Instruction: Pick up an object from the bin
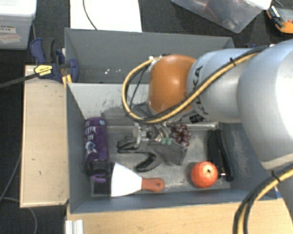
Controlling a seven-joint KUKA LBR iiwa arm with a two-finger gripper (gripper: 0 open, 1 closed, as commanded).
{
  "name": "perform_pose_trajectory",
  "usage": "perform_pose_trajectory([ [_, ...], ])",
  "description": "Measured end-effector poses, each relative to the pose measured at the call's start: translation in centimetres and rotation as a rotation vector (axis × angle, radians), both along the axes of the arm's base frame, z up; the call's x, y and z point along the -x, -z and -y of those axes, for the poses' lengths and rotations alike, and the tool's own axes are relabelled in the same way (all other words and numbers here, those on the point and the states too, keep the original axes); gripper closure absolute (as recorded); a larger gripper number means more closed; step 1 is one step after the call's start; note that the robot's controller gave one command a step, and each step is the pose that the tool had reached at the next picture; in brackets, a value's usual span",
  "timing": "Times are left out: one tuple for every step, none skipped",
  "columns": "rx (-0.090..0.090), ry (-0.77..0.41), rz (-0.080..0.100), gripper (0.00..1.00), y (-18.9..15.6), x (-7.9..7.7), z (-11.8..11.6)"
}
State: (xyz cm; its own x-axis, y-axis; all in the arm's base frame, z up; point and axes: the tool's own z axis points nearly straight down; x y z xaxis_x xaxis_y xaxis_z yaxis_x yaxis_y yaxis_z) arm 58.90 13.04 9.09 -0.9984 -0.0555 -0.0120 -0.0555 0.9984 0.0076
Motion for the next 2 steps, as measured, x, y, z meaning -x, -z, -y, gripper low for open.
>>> perform_pose_trajectory([
  [-0.001,0.002,0.003,1.0,-0.6,0.0,0.0],
  [-0.001,0.003,0.002,1.0,-1.6,0.0,0.0],
])
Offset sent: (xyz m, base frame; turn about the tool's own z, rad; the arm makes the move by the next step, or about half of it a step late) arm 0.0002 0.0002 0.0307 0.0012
